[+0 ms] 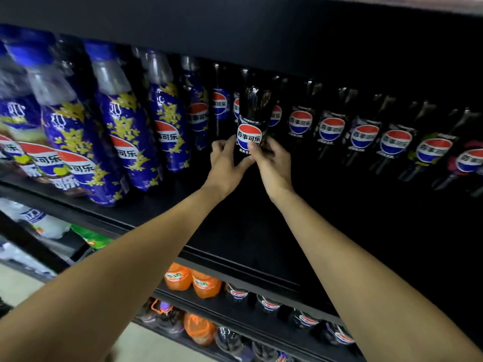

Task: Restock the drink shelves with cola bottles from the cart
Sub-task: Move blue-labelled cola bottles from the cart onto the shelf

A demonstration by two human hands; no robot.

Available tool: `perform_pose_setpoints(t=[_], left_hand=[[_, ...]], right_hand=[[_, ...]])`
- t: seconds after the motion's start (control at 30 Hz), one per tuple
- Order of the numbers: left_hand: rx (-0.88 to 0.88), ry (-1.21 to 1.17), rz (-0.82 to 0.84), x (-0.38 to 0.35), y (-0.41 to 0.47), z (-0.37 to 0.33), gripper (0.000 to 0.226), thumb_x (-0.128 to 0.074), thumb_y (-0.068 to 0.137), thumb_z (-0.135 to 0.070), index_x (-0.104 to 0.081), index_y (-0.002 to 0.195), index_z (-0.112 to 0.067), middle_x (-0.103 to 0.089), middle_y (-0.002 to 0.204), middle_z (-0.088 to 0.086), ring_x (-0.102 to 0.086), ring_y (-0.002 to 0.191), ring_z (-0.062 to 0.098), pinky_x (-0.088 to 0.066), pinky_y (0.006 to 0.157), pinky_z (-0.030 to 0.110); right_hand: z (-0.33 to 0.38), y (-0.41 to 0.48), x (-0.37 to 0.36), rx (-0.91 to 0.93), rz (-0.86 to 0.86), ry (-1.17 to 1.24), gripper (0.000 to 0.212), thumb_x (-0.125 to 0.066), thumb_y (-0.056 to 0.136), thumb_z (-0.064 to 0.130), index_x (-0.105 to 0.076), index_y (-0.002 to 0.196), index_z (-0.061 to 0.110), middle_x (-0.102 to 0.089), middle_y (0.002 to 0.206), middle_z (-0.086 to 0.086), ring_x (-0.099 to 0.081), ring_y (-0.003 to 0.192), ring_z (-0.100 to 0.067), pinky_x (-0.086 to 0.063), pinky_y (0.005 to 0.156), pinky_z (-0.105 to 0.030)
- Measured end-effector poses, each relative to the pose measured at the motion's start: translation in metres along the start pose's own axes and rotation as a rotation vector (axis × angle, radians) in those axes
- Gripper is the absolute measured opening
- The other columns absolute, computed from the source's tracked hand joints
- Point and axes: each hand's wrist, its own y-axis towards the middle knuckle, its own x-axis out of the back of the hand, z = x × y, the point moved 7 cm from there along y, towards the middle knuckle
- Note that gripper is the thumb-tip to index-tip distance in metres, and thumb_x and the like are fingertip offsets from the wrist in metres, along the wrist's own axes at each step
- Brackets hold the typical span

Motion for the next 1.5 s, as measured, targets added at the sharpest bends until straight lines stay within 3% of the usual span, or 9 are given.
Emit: perform_pose_setpoints(t=[0.17, 0.43, 0.53, 0.63, 0.8, 1.03, 1.3, 1.37, 1.5], left_hand=[[-0.005, 0.064, -0.094, 0.021, -0.001, 0.011, 0.063, -0.059, 0.094, -0.021, -0.028, 0.149, -0.021, -0.035, 0.134, 0.008, -0.047, 0.120, 0.020, -0.041, 0.095, 0.025], [0.067, -0.042, -0.116, 0.035, 0.002, 0.024, 0.056, -0.058, 0.094, -0.010, -0.035, 0.145, -0.013, -0.039, 0.139, 0.011, -0.054, 0.117, 0.022, -0.044, 0.103, 0.035], [0.085, -0.025, -0.113, 0.041, 0.009, 0.029, 0.057, -0.056, 0.093, -0.007, -0.034, 0.146, -0.011, -0.037, 0.143, 0.014, -0.048, 0.126, 0.025, -0.040, 0.107, 0.036], [0.096, 0.005, -0.076, 0.043, 0.016, 0.034, 0.061, -0.055, 0.093, -0.006, -0.030, 0.149, -0.012, -0.033, 0.147, 0.014, -0.041, 0.134, 0.028, -0.035, 0.111, 0.041], [0.077, 0.016, -0.064, 0.039, 0.023, 0.034, 0.059, -0.049, 0.093, 0.000, -0.032, 0.148, -0.012, -0.034, 0.147, 0.013, -0.040, 0.134, 0.025, -0.032, 0.112, 0.032], [0.066, -0.066, -0.042, 0.041, 0.024, 0.038, 0.064, -0.042, 0.089, 0.011, -0.033, 0.148, -0.010, -0.033, 0.150, 0.010, -0.037, 0.137, 0.024, -0.033, 0.113, 0.036], [0.078, -0.057, 0.005, 0.041, 0.014, 0.031, 0.065, -0.045, 0.091, 0.005, -0.025, 0.151, -0.011, -0.027, 0.153, 0.012, -0.031, 0.140, 0.024, -0.029, 0.115, 0.034], [0.046, -0.024, 0.009, 0.041, 0.007, 0.025, 0.063, -0.045, 0.091, 0.004, -0.027, 0.150, -0.010, -0.031, 0.151, 0.012, -0.034, 0.138, 0.024, -0.032, 0.113, 0.032], [-0.071, 0.145, 0.014, 0.043, -0.017, 0.011, 0.054, -0.045, 0.092, 0.001, -0.037, 0.144, -0.007, -0.042, 0.141, 0.013, -0.045, 0.129, 0.027, -0.040, 0.106, 0.036]], right_hand=[[-0.007, 0.015, -0.024, 0.044, -0.071, -0.053, 0.022, -0.068, 0.090, 0.023, -0.063, 0.111, 0.021, -0.068, 0.095, 0.012, -0.064, 0.089, 0.004, -0.047, 0.073, -0.010], [-0.019, 0.037, -0.048, -0.003, -0.102, -0.165, 0.043, -0.067, 0.089, 0.032, -0.060, 0.126, 0.009, -0.061, 0.123, -0.010, -0.060, 0.112, -0.019, -0.050, 0.097, -0.033], [-0.024, 0.044, -0.057, -0.017, -0.108, -0.213, 0.037, -0.068, 0.089, 0.024, -0.060, 0.122, 0.009, -0.062, 0.120, -0.010, -0.060, 0.108, -0.018, -0.049, 0.092, -0.025], [-0.042, 0.044, -0.055, -0.056, -0.150, -0.295, 0.029, -0.064, 0.092, 0.016, -0.061, 0.119, 0.006, -0.065, 0.114, -0.008, -0.062, 0.099, -0.015, -0.042, 0.072, -0.004], [-0.052, 0.051, -0.062, -0.085, -0.082, -0.394, 0.043, -0.065, 0.091, 0.031, -0.059, 0.127, 0.008, -0.062, 0.123, -0.008, -0.060, 0.109, -0.018, -0.044, 0.083, -0.021], [-0.053, 0.055, -0.060, -0.091, -0.113, -0.422, 0.044, -0.066, 0.090, 0.031, -0.061, 0.127, 0.007, -0.067, 0.118, -0.006, -0.060, 0.096, -0.007, -0.038, 0.062, 0.001], [-0.040, 0.039, -0.057, -0.101, -0.111, -0.445, 0.048, -0.063, 0.092, 0.034, -0.054, 0.132, 0.009, -0.061, 0.127, -0.007, -0.058, 0.116, -0.020, -0.046, 0.092, -0.026], [-0.032, 0.029, -0.052, -0.053, -0.102, -0.552, 0.043, -0.060, 0.093, 0.038, -0.058, 0.125, 0.010, -0.063, 0.123, -0.006, -0.058, 0.113, -0.022, -0.049, 0.092, -0.035], [-0.010, 0.007, -0.038, 0.074, -0.062, -0.823, 0.039, -0.053, 0.095, 0.041, -0.060, 0.122, 0.014, -0.062, 0.122, -0.003, -0.059, 0.110, -0.023, -0.049, 0.082, -0.034]])
